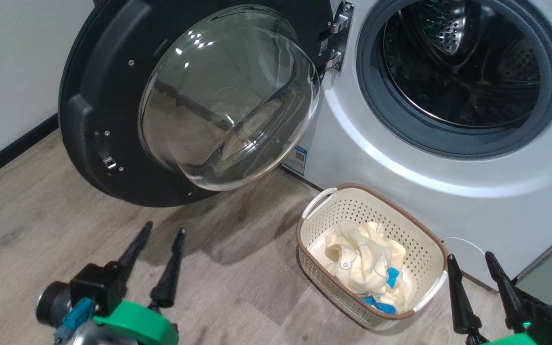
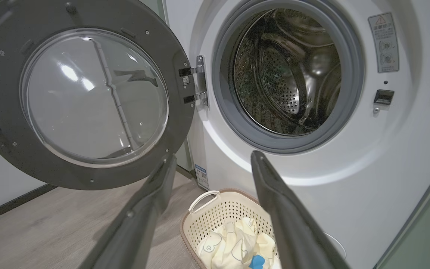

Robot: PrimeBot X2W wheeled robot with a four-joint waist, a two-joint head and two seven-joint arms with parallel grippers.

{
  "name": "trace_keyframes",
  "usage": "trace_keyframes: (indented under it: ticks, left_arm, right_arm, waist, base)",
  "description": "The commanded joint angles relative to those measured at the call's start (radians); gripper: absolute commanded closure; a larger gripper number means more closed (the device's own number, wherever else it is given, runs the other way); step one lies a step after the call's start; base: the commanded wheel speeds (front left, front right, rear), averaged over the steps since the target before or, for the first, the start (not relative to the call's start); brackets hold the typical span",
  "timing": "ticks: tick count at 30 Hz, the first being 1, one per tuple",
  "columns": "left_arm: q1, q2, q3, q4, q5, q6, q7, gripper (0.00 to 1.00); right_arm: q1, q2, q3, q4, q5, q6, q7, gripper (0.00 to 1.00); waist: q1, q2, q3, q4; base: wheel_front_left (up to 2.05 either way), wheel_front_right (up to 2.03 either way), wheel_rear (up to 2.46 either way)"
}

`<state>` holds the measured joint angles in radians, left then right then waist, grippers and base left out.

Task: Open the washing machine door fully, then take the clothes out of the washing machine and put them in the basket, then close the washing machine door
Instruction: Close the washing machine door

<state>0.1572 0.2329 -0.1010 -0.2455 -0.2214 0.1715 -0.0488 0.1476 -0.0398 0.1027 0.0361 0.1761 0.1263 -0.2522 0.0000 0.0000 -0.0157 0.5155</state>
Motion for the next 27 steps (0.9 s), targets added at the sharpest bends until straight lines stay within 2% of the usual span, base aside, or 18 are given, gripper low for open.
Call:
trace_keyframes:
  ticks: [1,2,16,20,24,27]
  left_arm:
    - [-0.042,0.012,0.032,-0.037,-0.015,0.000,-0.006,0.74]
    - [-0.043,0.012,0.028,-0.036,-0.019,-0.005,-0.004,1.00]
    - [-0.045,0.016,0.020,-0.056,-0.070,-0.041,-0.028,1.00]
    - [-0.052,-0.065,0.047,-0.103,-0.266,-0.099,-0.079,1.00]
    - [-0.071,-0.135,0.119,-0.166,-0.568,-0.174,-0.097,1.00]
    - [-0.095,-0.154,0.187,-0.211,-0.795,-0.208,-0.086,1.00]
  right_arm:
    - [-0.048,-0.013,0.018,-0.030,0.006,0.004,-0.009,0.00]
    - [-0.047,-0.013,0.018,-0.030,0.006,0.004,-0.009,0.00]
    - [-0.047,-0.013,0.014,-0.035,0.005,0.004,-0.009,0.00]
    - [-0.048,-0.013,0.015,-0.035,0.005,0.004,-0.009,0.00]
    - [-0.048,-0.012,0.015,-0.036,0.004,0.004,-0.009,0.00]
    - [-0.048,-0.013,0.016,-0.037,0.003,0.004,-0.009,0.00]
  waist:
    - [0.0000,0.0000,0.000,0.000]
    - [0.0000,0.0000,-0.001,0.000]
    - [0.0000,0.0000,0.004,0.003]
    - [0.0000,0.0000,0.005,0.005]
    - [0.0000,0.0000,0.005,0.006]
    - [0.0000,0.0000,0.004,0.007]
  base:
    - [0.00,0.00,0.00]
    - [0.00,0.00,0.00]
    - [0.00,0.00,0.00]
    - [0.00,0.00,0.00]
    - [0.00,0.00,0.00]
    - [0.00,0.00,0.00]
